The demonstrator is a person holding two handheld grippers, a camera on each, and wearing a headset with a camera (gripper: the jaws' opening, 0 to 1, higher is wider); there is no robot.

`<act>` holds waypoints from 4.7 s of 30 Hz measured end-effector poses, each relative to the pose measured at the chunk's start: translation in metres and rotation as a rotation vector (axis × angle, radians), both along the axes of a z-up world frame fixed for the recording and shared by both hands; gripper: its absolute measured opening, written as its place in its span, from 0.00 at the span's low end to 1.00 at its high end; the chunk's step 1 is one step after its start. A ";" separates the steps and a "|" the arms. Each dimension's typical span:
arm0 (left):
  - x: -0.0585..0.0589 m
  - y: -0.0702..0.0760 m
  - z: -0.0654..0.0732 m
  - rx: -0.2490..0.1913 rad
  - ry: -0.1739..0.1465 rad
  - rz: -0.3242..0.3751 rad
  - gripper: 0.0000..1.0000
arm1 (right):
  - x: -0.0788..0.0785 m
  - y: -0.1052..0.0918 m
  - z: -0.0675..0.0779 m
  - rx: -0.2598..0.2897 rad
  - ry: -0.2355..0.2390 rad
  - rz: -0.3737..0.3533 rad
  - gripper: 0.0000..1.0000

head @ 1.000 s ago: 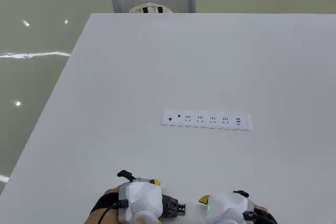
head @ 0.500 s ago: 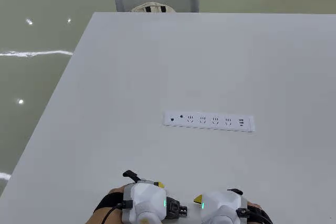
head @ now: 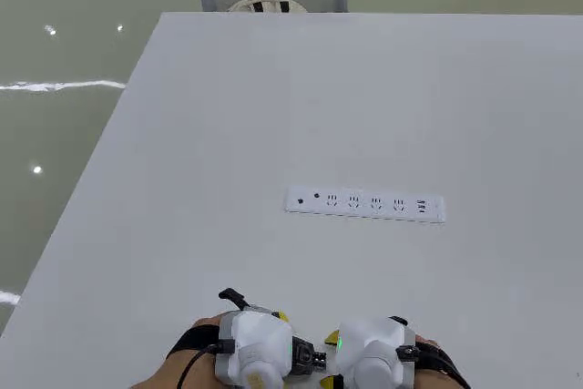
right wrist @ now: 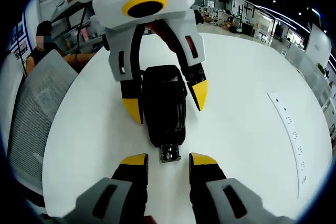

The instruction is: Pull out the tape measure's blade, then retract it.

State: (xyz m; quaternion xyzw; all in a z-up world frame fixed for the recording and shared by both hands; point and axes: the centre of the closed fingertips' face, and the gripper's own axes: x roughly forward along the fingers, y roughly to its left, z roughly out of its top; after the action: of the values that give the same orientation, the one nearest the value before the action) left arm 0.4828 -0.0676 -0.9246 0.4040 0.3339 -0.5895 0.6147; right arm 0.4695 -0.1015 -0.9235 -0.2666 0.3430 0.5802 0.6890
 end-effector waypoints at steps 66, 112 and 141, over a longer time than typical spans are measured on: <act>0.001 -0.005 -0.001 -0.037 -0.046 -0.056 0.40 | 0.000 0.004 -0.012 -0.010 -0.065 0.104 0.13; 0.001 -0.007 0.000 -0.072 -0.047 -0.065 0.40 | -0.005 -0.035 -0.010 -0.009 -0.061 0.065 0.12; 0.000 -0.007 -0.001 -0.062 -0.049 -0.078 0.40 | -0.011 -0.077 -0.012 -0.020 -0.039 0.004 0.11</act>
State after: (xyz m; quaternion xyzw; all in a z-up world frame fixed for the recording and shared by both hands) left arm 0.4827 -0.0747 -0.9256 0.4119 0.2844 -0.6130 0.6113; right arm 0.4586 -0.1788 -0.9358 -0.2854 0.3350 0.5727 0.6916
